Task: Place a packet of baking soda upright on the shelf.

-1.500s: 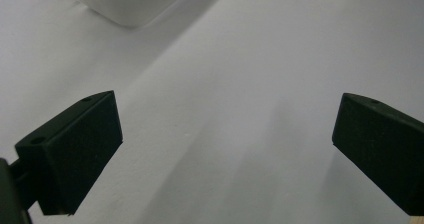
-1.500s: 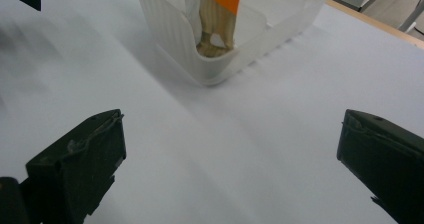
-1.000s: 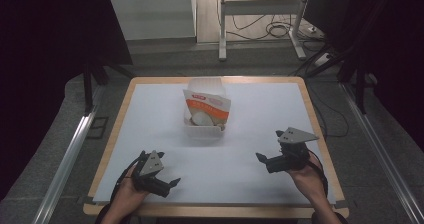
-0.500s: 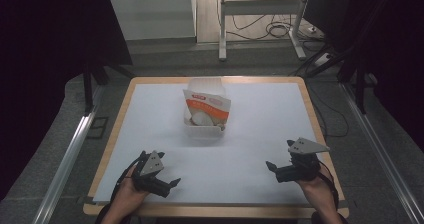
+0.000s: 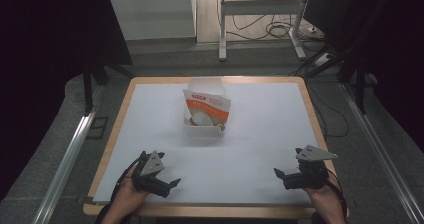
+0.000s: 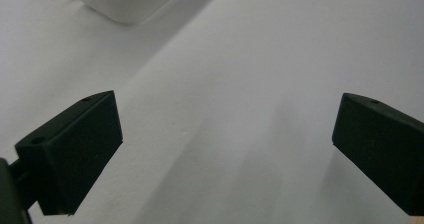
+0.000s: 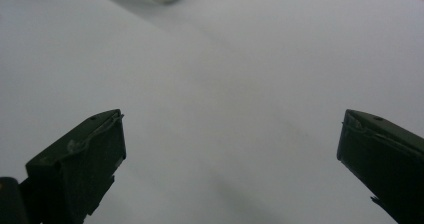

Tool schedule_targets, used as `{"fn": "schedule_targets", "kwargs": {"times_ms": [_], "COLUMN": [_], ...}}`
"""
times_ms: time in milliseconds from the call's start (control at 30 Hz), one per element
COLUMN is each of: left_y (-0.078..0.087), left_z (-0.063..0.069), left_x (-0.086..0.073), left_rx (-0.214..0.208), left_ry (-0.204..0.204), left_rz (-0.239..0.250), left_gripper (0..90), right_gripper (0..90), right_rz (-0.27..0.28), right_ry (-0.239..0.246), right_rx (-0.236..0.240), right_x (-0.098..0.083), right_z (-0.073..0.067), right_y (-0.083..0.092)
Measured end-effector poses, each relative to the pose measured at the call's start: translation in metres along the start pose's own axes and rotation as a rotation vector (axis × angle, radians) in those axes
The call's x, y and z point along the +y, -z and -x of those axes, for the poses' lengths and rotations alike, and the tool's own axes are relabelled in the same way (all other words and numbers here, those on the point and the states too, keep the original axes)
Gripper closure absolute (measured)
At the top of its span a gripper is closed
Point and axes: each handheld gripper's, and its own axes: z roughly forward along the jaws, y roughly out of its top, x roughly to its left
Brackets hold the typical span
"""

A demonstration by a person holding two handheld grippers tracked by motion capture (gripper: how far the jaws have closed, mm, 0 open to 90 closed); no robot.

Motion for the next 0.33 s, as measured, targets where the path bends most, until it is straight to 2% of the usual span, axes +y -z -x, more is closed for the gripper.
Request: {"fn": "schedule_targets", "kwargs": {"times_ms": [133, 333], "left_y": [-0.0005, -0.001], "left_z": [0.0002, 0.0001], "left_x": [0.0, 0.0004], "left_rx": [-0.002, -0.002], "left_ry": [-0.002, -0.003], "left_rz": [-0.004, -0.006], "left_gripper": [0.0, 0.0], "right_gripper": [0.0, 0.0], "right_rz": [-0.039, -0.06], "right_ry": [-0.027, -0.03], "right_rx": [-0.001, 0.005], "right_x": [-0.0071, -0.0088], "right_z": [0.0046, 0.0062], "right_y": [-0.0036, -0.0078]}}
